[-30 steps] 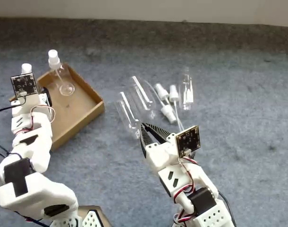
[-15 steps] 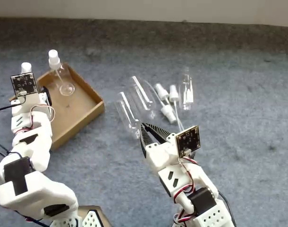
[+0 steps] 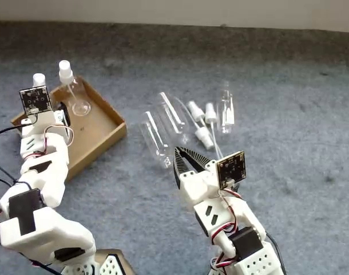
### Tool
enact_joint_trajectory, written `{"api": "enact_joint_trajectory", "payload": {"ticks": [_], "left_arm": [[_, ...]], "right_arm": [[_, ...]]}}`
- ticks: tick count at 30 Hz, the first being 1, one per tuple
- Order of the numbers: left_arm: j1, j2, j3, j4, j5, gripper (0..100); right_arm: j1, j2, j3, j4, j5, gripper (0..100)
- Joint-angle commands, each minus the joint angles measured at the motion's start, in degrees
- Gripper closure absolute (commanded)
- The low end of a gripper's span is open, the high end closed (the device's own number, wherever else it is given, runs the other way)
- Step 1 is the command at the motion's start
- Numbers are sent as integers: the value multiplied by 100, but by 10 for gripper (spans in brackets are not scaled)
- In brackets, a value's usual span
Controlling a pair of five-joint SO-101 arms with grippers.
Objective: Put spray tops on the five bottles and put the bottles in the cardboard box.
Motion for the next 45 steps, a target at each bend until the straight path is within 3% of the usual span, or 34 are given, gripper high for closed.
{"api": "enact_joint_trajectory", "payload": {"ticks": [1, 11, 16, 45], "left_arm": [[127, 4, -215, 9, 79, 931], [110, 4, 4, -18, 70, 905], [110, 4, 13, 9, 70, 816], [-338, -48, 119, 9, -387, 824]], "right_arm": [[75, -66, 637, 13, 53, 994], [75, -66, 637, 13, 53, 994], [75, -66, 637, 13, 53, 994], [75, -66, 637, 13, 53, 994]]}}
